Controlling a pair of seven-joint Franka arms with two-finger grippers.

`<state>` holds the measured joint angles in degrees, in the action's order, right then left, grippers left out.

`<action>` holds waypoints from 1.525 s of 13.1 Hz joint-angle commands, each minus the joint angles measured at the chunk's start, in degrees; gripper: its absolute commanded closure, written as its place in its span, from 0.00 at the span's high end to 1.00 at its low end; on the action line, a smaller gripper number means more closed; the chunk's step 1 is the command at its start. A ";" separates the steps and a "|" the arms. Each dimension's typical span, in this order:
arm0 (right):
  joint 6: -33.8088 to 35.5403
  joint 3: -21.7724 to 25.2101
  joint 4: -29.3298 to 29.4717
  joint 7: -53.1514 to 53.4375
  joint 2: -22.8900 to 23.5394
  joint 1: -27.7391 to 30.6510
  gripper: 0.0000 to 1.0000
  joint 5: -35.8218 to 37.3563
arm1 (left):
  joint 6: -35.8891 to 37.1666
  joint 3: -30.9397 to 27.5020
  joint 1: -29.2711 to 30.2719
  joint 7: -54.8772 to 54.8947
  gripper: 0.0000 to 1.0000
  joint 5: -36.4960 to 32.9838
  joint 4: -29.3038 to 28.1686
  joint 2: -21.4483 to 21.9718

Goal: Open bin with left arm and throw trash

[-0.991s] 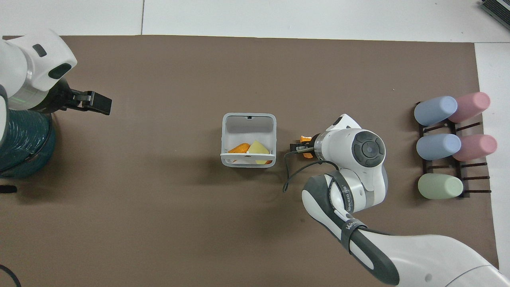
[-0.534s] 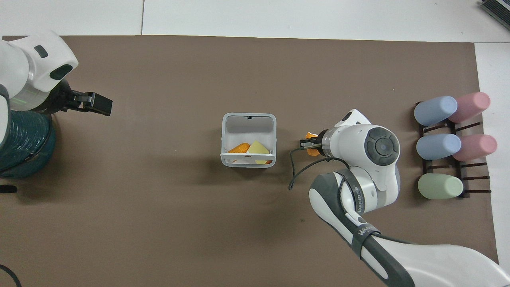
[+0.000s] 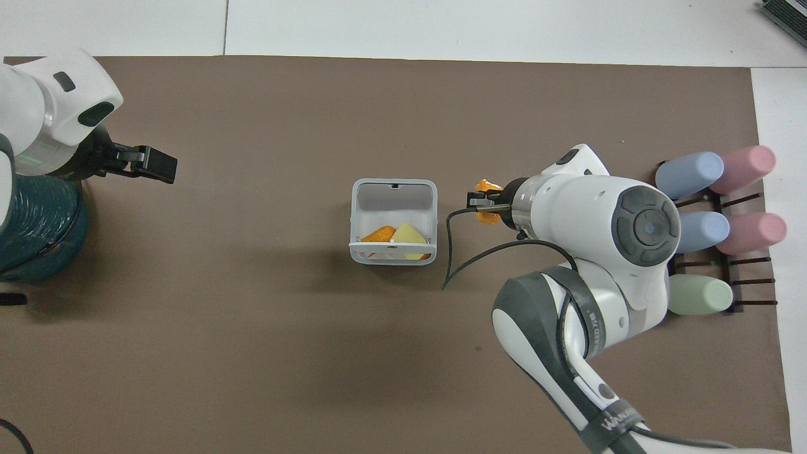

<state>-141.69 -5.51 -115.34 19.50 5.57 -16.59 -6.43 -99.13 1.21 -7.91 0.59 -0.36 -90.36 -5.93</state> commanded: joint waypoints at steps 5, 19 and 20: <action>-9.04 -0.20 5.38 13.97 5.94 -7.13 0.00 -2.71 | -0.27 -0.06 0.00 -0.41 1.00 -0.78 -1.93 1.80; 12.01 0.24 5.12 6.56 -4.75 -2.94 1.00 -2.27 | -0.27 -0.06 0.01 -0.41 1.00 -0.78 -1.93 1.89; 15.53 0.24 5.21 3.82 -6.60 -0.48 1.00 -1.93 | -0.27 -0.06 0.09 -0.41 1.00 -0.78 -1.93 1.89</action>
<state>-131.04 -4.90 -108.68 28.44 3.12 -20.70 -7.89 -99.13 1.19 -7.91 0.59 -0.36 -90.36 -5.85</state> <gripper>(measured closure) 0.000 0.000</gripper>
